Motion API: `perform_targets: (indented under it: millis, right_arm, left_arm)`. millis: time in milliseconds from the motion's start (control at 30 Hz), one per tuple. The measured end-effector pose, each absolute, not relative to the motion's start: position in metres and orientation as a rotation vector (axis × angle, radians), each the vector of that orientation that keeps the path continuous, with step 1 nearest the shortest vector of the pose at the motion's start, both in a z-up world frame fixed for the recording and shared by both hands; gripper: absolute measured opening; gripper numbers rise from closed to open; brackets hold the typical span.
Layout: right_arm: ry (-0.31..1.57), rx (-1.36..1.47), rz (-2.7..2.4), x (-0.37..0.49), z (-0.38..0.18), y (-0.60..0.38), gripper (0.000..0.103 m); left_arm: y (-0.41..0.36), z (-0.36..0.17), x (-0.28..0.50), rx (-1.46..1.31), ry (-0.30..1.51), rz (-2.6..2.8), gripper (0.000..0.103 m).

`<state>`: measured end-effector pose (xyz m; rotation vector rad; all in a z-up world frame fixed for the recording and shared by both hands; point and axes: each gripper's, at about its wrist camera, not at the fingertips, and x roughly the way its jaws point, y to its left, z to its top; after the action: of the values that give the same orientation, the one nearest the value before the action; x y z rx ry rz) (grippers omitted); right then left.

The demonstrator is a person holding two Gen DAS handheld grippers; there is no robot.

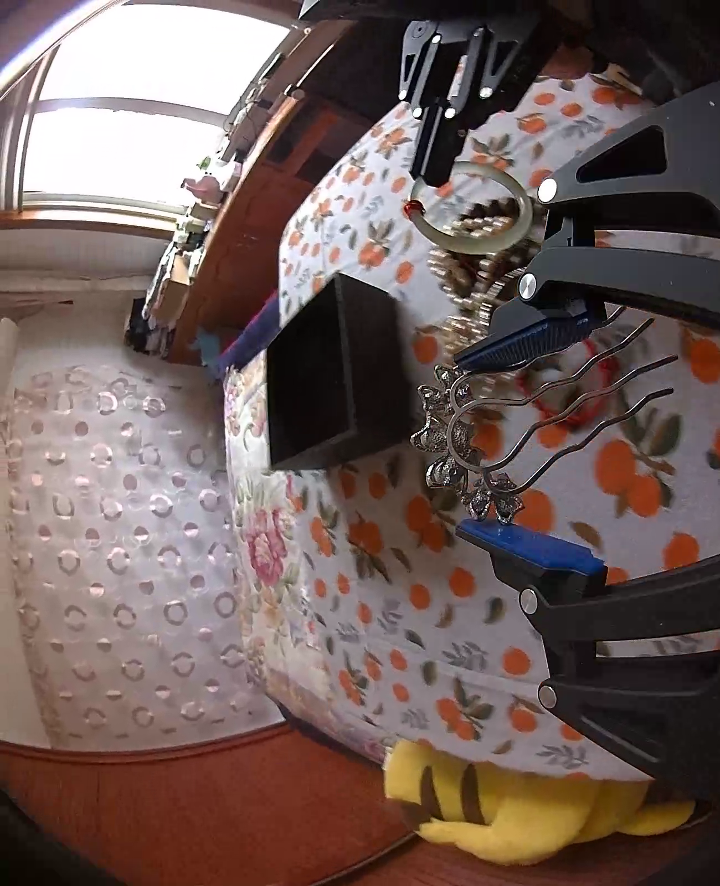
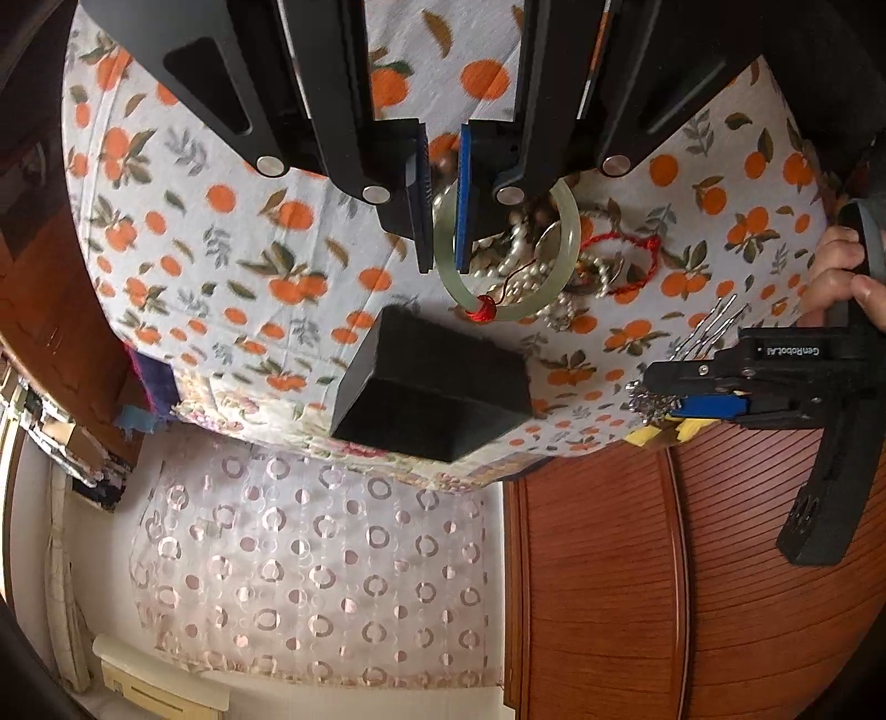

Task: Organize jewelry
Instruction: 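Lower the comb into the black box and open the left gripper, then lower the jade bangle into the black box and open the right gripper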

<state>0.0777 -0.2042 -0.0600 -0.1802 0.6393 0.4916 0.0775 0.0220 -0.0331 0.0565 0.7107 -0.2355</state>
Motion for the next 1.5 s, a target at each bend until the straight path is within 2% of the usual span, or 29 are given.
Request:
perform_targets:
  millis: [500,533,833,1100,1333,1500]
  right_arm:
    - [0.537,-0.191,0.423,0.124,-0.019,-0.222,0.009]
    - [0.536,-0.188,0.419,0.128,-0.018,-0.223,0.009]
    - [0.543,-0.183,0.388,0.150,-0.016,-0.233,0.009]
    - [0.552,-0.179,0.416,0.162,-0.019,-0.218,0.009]
    - [0.582,-0.159,0.419,0.204,-0.020,-0.189,0.009]
    - [0.649,-0.155,0.431,0.231,-0.036,-0.172,0.009]
  left_arm:
    - [-0.020,-0.009,0.167,0.092,0.688,-0.230,0.053]
    - [-0.021,-0.009,0.173,0.091,0.690,-0.230,0.049]
    - [-0.034,-0.015,0.219,0.110,0.737,-0.223,0.042]
    - [-0.014,-0.006,0.199,0.101,0.706,-0.205,0.042]
    - [0.004,-0.012,0.170,0.087,0.704,-0.214,0.043]
    - [0.011,-0.023,0.148,0.070,0.715,-0.236,0.047]
